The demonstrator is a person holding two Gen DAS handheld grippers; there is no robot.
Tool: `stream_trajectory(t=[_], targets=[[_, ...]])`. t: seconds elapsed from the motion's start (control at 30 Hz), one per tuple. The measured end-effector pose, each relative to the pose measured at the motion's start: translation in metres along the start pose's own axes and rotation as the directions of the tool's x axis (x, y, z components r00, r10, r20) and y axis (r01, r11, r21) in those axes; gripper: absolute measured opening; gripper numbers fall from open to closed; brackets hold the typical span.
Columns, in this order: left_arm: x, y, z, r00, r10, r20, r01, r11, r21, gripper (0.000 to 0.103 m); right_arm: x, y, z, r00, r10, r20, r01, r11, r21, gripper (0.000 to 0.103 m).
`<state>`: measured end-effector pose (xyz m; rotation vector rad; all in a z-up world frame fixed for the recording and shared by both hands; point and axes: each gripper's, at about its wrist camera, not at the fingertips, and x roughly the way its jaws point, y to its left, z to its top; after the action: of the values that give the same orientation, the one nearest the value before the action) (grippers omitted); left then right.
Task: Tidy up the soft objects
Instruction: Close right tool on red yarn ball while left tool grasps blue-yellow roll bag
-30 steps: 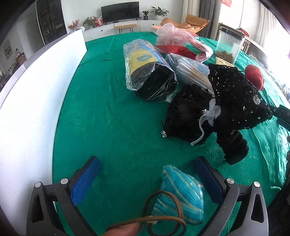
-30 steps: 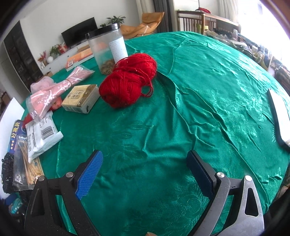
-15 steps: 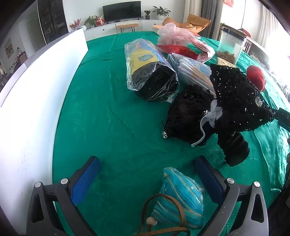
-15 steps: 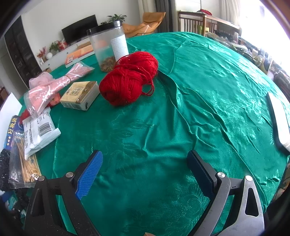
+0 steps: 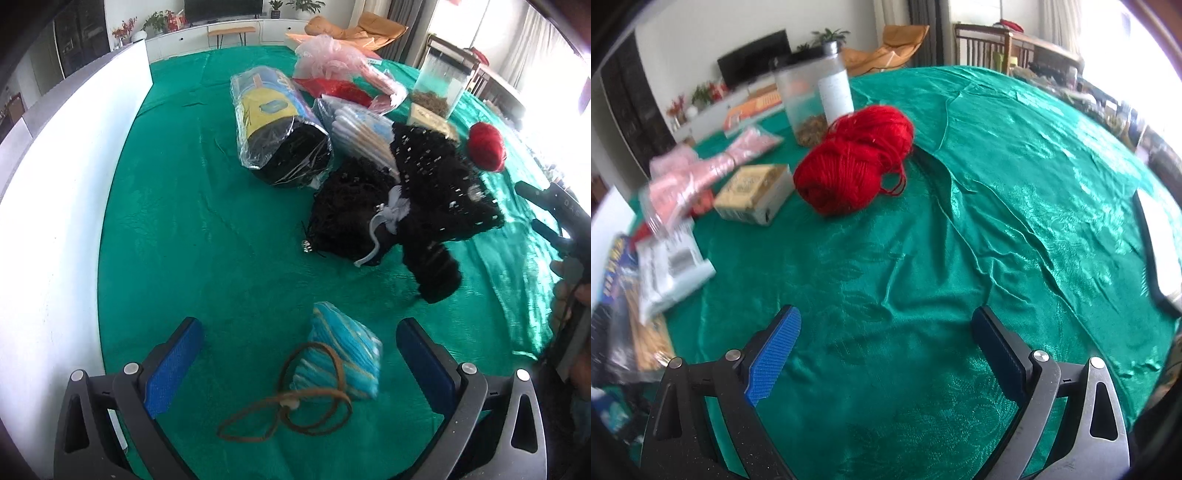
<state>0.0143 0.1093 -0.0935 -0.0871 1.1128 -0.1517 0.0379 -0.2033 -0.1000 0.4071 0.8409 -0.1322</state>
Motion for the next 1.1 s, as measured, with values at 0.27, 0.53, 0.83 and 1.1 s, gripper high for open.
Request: stream_trajectory(t=[0.27, 0.53, 0.83, 1.1], targets=[[-0.048, -0.01, 0.018, 0.989, -0.062, 0.131, 0.059, 0.998, 0.03, 0.103, 0.046, 0.008, 0.079, 0.993, 0.109, -0.049, -0.107, 0.993, 0.048, 0.095], [-0.059, 0.003, 0.073, 0.983, -0.052, 0.177, 0.063, 0.996, -0.057, 0.103, 0.07, 0.021, 0.069, 0.997, 0.075, -0.028, -0.076, 0.997, -0.027, 0.049], [0.036, 0.033, 0.162, 0.994, 0.108, -0.017, -0.109, 0.968, -0.226, 0.102, 0.03, 0.007, 0.036, 0.996, 0.022, 0.09, -0.016, 0.998, -0.067, 0.049], [0.079, 0.044, 0.17, 0.993, -0.002, -0.114, -0.027, 0.967, -0.255, 0.055, 0.032, 0.004, 0.038, 0.995, 0.019, 0.1, -0.016, 0.999, -0.037, 0.049]])
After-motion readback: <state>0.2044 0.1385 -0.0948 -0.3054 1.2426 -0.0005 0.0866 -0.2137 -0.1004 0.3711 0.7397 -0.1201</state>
